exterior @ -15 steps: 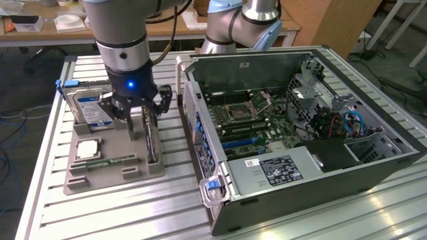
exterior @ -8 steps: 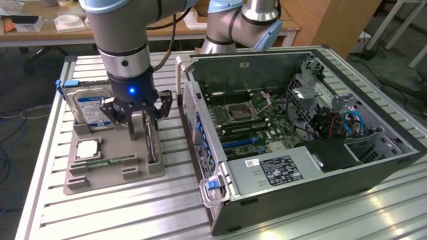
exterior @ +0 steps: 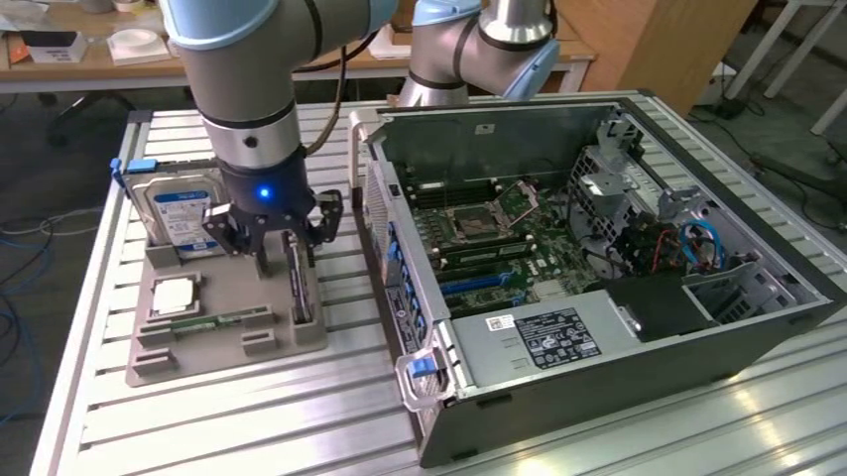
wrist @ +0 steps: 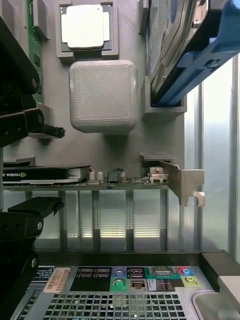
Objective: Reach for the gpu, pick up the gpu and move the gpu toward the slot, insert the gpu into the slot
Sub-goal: 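Pick up the gpu and move the gpu toward the slot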
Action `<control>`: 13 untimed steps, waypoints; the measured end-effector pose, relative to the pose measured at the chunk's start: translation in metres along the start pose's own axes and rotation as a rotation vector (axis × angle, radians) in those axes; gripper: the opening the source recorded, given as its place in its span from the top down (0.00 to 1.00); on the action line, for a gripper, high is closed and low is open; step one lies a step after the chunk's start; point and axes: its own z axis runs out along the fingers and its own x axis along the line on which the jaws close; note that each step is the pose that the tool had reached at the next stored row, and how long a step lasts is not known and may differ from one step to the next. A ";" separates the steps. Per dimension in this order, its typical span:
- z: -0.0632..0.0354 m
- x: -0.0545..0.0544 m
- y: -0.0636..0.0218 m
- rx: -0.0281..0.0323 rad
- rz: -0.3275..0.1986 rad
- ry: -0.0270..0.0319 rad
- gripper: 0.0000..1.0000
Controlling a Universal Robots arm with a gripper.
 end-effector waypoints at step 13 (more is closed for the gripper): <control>0.0048 -0.004 0.0000 0.0006 0.014 -0.0004 0.41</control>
